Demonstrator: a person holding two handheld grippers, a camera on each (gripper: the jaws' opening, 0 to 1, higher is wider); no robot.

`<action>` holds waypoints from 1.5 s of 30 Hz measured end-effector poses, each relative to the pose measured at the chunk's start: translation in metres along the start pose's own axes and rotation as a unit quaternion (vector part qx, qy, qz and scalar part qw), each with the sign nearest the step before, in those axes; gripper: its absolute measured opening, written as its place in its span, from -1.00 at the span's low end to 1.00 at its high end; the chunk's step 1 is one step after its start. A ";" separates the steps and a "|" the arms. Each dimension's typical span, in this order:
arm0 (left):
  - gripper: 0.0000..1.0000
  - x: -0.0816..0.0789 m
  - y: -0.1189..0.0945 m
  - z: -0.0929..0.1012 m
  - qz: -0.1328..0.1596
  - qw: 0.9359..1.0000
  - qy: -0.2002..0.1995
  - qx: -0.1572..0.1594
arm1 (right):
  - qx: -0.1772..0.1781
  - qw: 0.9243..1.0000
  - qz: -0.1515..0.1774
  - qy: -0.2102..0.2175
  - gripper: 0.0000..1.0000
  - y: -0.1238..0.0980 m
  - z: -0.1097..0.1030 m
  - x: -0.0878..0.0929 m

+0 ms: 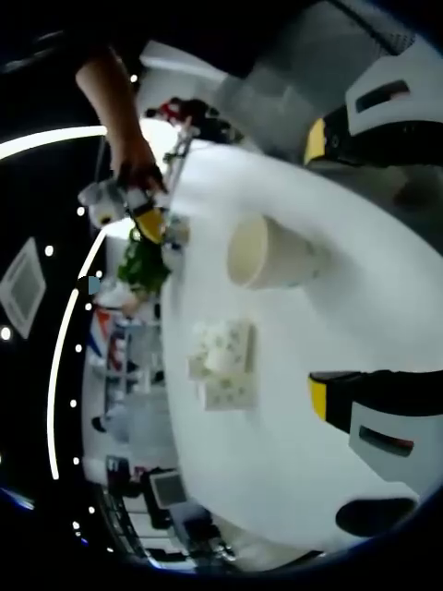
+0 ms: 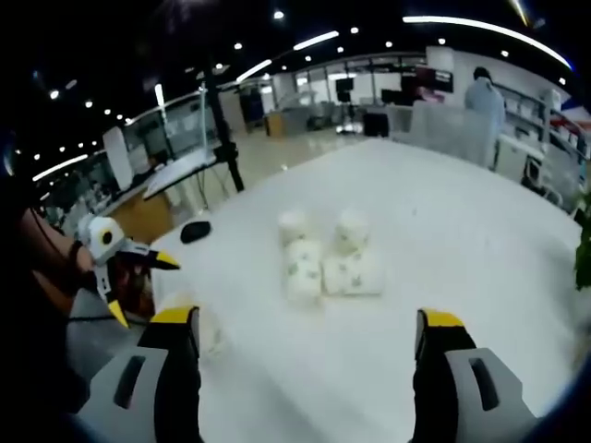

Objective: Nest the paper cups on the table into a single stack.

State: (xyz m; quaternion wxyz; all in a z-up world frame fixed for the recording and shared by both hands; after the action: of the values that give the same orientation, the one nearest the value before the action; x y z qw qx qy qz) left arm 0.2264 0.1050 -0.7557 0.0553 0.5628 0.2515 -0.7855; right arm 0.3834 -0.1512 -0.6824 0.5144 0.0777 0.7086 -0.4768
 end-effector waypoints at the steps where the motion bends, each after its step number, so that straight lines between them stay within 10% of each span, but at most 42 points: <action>1: 0.78 0.000 0.000 0.000 0.001 1.000 -0.001 -0.001 | -0.001 1.000 0.002 -0.003 0.89 0.003 0.002 -0.004; 45: 0.77 0.010 -0.012 -0.023 0.017 0.998 -0.032 -0.041 | -0.023 0.997 -0.067 0.014 0.38 0.107 0.054 -0.006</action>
State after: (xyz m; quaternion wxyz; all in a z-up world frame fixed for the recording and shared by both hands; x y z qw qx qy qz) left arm 0.2384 0.1276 -0.7661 0.1002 0.5389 0.2719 -0.7910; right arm 0.4859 -0.1321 -0.7423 0.4728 0.0250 0.7304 -0.4923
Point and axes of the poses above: the point that each gripper's makers call its tool centre point, and the gripper's own axes: y roughly forward along the fingers, z roughly to its right, x roughly out of its underside, the point moved 5 cm from there along -y, roughly backward along the fingers, and after that the axes turned 12 degrees about x, right-handed, at the moved point
